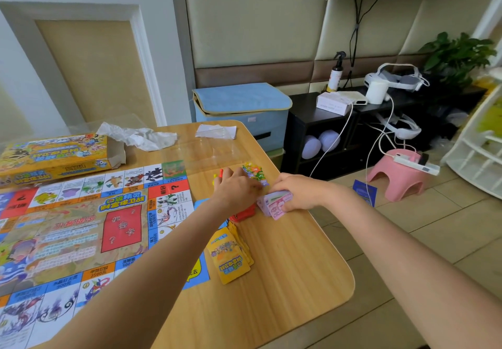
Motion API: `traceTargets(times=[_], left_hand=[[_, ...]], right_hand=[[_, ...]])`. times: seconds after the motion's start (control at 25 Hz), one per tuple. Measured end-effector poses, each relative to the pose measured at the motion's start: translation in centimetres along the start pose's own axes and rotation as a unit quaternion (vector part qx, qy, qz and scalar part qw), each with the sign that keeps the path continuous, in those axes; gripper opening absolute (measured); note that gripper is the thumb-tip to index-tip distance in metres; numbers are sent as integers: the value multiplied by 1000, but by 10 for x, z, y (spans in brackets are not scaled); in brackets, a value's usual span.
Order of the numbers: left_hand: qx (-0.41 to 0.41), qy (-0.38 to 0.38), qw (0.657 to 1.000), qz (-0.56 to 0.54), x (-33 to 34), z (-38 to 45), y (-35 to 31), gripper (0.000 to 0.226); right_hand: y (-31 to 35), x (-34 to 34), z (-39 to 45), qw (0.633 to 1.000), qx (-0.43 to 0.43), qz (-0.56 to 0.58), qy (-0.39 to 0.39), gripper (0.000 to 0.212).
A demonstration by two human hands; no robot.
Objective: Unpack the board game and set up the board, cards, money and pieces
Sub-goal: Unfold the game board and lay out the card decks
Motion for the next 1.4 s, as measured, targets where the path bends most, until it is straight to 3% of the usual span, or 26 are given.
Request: traceTargets(times=[0.2,0.36,0.52,0.8,0.96,1.08,1.24,1.32,1.4], left_hand=[[11,-63,997,-30,-18,1,-4,34],[6,0,1000,17,-4,-7,-13,32],[10,37,998,55,2,-9,-26,43],[-16,82,996,19,5,-11,-31,50],[-28,59,998,9,6,-12,-28,51],[-4,6,1000,-12,-2,-15,-34,44],[-13,-126,980,-152,-34,-22,-12,41],[-35,-142,973,-180,-41,-25,14,45],[-63,-116,977,-165,-40,-30,40,46]], right_hand=[[-3,2,2,1000,17,6,-11,47],[-2,2,4,999,24,14,-20,66],[5,4,7,999,19,-37,-19,47],[7,6,-4,999,17,-24,-14,48],[5,13,-7,999,27,-36,4,49],[6,6,-9,999,31,-32,-10,36],[2,-24,-13,984,51,7,-169,10],[6,-16,-15,984,52,-29,-170,15],[9,1,-16,988,57,-70,-129,37]])
Point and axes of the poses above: each hand's wrist, its own z-axis towards the middle knuckle, its own x-axis out of the palm, y = z × x, the point moved 10 cm from there along z, towards the middle knuckle, and after that the axes turned 12 degrees about -y, right-handed, at the moved point
